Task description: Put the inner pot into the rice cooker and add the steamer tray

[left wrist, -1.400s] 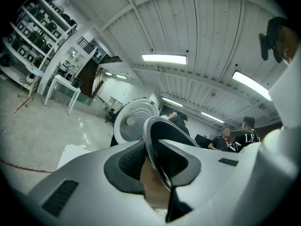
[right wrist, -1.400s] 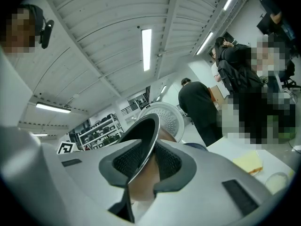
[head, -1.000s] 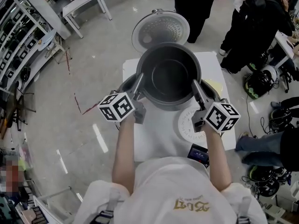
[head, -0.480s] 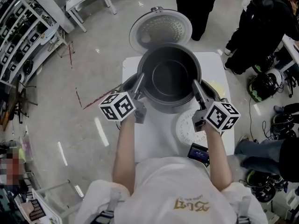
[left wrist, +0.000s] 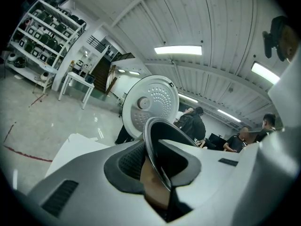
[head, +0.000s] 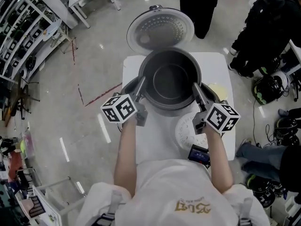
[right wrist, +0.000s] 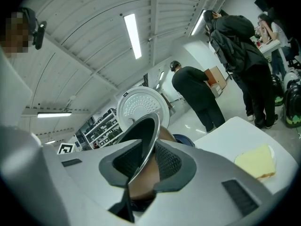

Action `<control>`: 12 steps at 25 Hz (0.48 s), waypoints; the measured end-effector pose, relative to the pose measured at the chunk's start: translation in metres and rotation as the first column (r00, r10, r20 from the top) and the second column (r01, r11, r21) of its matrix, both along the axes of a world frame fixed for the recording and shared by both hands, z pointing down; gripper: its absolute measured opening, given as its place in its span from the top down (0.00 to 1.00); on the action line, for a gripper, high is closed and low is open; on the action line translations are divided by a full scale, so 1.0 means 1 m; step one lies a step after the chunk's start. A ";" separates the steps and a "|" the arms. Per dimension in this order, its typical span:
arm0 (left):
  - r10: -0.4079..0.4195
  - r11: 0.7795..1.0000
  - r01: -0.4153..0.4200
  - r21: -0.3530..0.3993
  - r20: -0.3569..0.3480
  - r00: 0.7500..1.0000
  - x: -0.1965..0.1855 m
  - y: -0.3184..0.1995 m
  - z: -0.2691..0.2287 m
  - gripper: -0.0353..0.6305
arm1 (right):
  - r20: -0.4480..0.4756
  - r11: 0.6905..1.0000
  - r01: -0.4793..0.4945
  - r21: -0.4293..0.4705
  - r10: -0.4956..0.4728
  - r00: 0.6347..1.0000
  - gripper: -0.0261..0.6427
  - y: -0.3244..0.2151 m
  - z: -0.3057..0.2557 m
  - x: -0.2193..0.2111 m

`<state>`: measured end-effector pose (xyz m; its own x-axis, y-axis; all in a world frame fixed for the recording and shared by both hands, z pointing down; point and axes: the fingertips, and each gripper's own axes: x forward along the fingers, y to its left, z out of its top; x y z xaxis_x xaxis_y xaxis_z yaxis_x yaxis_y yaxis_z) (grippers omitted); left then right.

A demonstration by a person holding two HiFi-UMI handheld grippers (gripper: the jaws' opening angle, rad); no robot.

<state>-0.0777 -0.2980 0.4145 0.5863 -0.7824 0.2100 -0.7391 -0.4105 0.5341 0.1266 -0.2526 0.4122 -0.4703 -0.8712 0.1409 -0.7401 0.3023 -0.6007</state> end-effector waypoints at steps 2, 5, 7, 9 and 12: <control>-0.004 1.000 0.004 -0.010 0.007 1.000 0.002 -0.003 0.004 0.80 | 0.002 1.000 0.005 -0.011 -0.005 1.000 0.81 -0.004 0.004 0.002; -0.008 1.000 0.009 -0.023 0.018 1.000 0.005 -0.005 0.011 0.80 | 0.006 1.000 0.011 -0.027 -0.011 1.000 0.81 -0.008 0.012 0.006; -0.012 0.999 0.013 -0.034 0.025 1.000 0.007 -0.006 0.016 0.79 | 0.006 0.999 0.014 -0.037 -0.014 1.000 0.81 -0.010 0.017 0.008; -0.015 0.999 0.016 -0.044 0.031 0.999 0.008 -0.007 0.021 0.79 | 0.003 0.999 0.016 -0.046 -0.016 1.000 0.81 -0.012 0.022 0.009; -0.020 0.998 0.022 -0.058 0.040 0.999 0.009 -0.011 0.027 0.79 | -0.001 0.998 0.025 -0.059 -0.025 1.000 0.81 -0.017 0.028 0.009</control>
<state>-0.0685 -0.3090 0.4418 0.5602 -0.7802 0.2782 -0.7683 -0.3639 0.5265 0.1360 -0.2692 0.4398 -0.4915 -0.8493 0.1925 -0.7335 0.2847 -0.6172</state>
